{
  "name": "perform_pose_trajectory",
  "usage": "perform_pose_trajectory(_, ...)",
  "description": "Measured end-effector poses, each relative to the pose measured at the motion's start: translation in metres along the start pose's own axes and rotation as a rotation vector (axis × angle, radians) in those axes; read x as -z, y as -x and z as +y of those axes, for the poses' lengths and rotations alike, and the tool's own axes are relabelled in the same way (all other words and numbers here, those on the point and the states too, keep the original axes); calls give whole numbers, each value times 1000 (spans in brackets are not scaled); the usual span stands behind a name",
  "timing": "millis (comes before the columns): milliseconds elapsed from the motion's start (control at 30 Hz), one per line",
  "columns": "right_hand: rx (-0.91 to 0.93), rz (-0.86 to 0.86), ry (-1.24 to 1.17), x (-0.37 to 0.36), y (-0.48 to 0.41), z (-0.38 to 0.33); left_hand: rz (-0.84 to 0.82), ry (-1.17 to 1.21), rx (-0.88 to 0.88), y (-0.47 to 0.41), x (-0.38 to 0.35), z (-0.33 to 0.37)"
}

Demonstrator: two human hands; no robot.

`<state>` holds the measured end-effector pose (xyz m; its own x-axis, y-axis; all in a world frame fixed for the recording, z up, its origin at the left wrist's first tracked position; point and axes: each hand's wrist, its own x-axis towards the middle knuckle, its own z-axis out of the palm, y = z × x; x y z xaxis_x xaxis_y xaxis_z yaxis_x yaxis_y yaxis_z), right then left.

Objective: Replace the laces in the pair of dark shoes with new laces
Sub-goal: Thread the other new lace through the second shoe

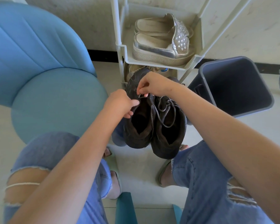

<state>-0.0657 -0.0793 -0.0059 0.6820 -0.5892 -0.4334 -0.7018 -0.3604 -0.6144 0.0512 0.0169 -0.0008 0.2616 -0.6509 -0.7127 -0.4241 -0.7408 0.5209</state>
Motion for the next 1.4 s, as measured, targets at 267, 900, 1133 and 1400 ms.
perform_pose_trajectory(267,-24,38,-71,-2,-3,-1,-205,888,156,20,-21,-2)
perform_pose_trajectory(900,45,-23,135,-8,-4,0,-189,2084,490,21,-62,-2)
perform_pose_trajectory(1133,65,-21,175,-10,-6,-2,-113,2021,482,19,-64,-4)
perform_pose_trajectory(1400,89,-25,168,-11,-6,-3,-120,2026,500,15,-65,-5)
